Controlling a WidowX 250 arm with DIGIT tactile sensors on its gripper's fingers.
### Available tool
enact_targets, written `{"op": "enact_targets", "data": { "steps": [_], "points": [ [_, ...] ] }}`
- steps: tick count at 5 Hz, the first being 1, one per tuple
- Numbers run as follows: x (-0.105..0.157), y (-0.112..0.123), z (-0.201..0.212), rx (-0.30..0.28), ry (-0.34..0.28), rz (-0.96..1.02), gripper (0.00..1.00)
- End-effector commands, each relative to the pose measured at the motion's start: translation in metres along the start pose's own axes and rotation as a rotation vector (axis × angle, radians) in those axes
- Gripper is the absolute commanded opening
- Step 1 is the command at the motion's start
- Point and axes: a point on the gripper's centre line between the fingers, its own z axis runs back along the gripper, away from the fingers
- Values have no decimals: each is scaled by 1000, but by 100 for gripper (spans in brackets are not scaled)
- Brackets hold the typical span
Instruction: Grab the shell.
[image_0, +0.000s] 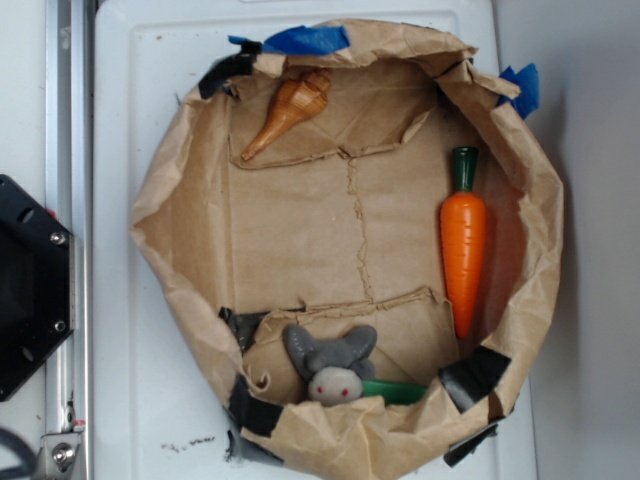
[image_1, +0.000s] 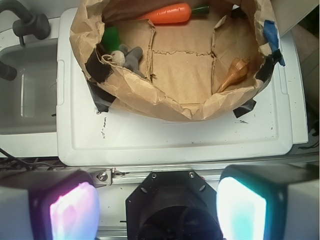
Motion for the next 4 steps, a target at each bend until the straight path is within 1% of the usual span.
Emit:
{"op": "enact_targets", "data": {
  "steps": [1,2,3,4],
  "points": [
    [0,0,0,0,0,0,100],
    [17,1,-10,16,-2,70,100],
    [39,6,-17,24,-1,104,100],
    [36,6,-24,35,-42,184,100]
  ]
}}
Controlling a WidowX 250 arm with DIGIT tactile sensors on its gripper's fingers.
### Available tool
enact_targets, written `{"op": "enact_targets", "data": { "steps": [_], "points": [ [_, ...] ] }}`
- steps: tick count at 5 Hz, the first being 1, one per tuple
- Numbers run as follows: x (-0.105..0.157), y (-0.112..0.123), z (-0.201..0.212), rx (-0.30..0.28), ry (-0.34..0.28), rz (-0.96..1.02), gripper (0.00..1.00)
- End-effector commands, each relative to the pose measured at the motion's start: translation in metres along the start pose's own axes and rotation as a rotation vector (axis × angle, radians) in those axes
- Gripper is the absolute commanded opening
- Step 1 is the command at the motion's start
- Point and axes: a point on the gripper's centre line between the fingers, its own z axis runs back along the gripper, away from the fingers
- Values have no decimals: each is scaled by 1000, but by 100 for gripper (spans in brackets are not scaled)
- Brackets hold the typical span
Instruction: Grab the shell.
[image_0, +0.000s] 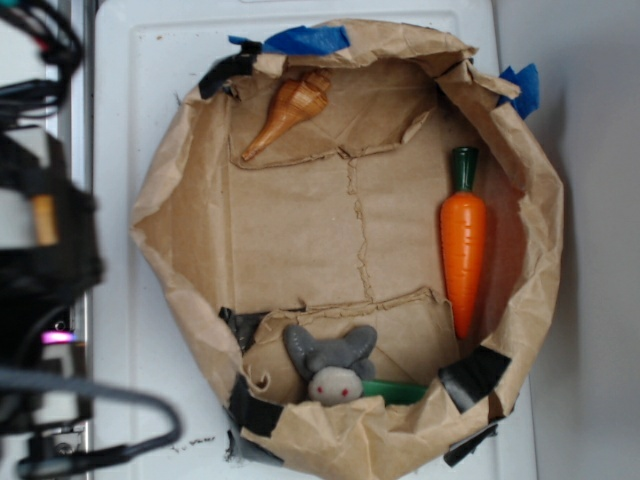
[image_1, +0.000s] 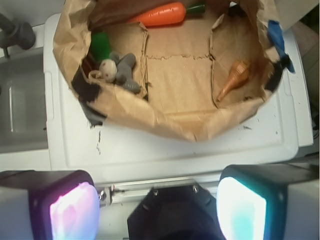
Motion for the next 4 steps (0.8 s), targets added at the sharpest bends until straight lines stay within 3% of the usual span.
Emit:
{"op": "enact_targets", "data": {
  "steps": [1,4],
  "points": [
    [11,11,-6,-4,-88,119,100],
    [51,32,-20,-19,-99,164,100]
  ]
}}
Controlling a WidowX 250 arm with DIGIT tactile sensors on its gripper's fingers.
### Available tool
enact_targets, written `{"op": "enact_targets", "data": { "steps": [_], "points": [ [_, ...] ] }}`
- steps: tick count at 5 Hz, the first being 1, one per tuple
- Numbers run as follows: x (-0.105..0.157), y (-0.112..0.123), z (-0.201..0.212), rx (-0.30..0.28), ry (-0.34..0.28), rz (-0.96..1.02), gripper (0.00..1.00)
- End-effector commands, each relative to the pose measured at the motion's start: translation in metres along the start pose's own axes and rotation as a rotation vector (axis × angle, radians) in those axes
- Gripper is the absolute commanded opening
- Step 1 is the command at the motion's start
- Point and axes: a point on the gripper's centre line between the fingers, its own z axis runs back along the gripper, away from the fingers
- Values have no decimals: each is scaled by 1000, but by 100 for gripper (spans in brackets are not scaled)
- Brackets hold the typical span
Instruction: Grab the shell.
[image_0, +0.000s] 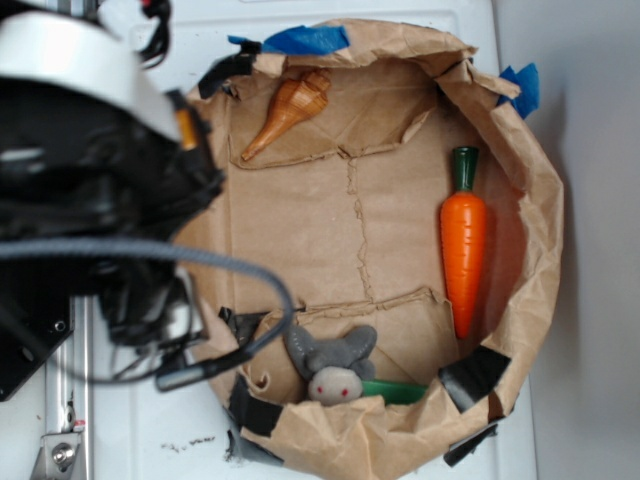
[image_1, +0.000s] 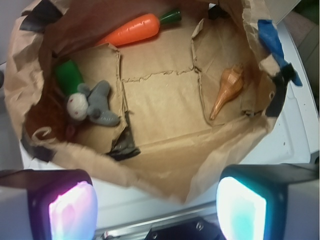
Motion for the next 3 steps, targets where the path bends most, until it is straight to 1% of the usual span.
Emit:
{"op": "enact_targets", "data": {
  "steps": [1,2,3],
  "points": [
    [39,0,6,4,-59,24,100],
    [65,-5,-3,15,-55,10,100],
    [80,-8,-22,32,-65,6,100]
  ]
}}
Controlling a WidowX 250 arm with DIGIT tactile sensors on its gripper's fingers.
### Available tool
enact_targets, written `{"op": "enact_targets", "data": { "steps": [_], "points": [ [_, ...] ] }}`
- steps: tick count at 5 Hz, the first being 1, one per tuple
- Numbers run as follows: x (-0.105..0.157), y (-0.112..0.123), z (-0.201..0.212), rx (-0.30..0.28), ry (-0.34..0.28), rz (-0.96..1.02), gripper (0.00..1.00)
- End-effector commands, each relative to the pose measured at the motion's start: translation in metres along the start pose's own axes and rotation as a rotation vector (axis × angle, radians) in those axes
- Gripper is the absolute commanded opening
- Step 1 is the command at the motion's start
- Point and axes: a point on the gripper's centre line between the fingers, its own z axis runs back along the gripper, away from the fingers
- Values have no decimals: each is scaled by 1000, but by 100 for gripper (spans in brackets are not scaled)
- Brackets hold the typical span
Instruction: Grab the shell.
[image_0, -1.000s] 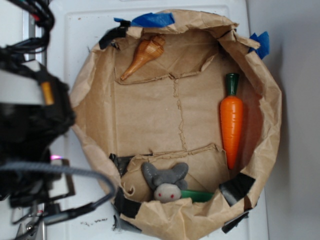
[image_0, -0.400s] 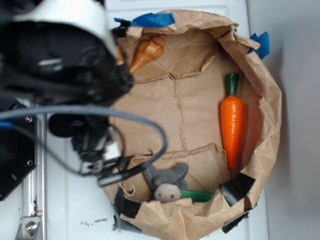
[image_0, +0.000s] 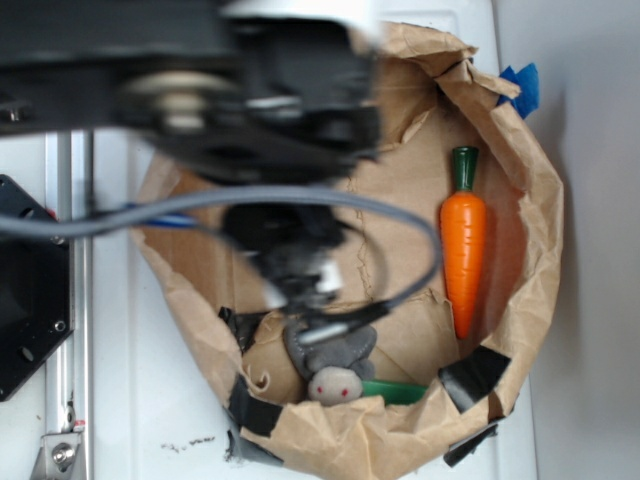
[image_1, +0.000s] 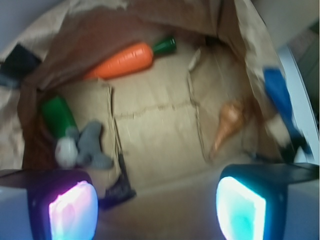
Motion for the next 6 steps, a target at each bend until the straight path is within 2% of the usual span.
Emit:
{"op": "enact_targets", "data": {
  "steps": [1,3,4,5,6],
  "points": [
    [30,-2,-28,27,-90,25,100],
    [29,9,-71,50,-112,50,100],
    [26,17,-80,38,-114,63,100],
    [26,26,-86,54,-104,61,100],
    [23,43,-85,80,-45,17,100]
  ]
}}
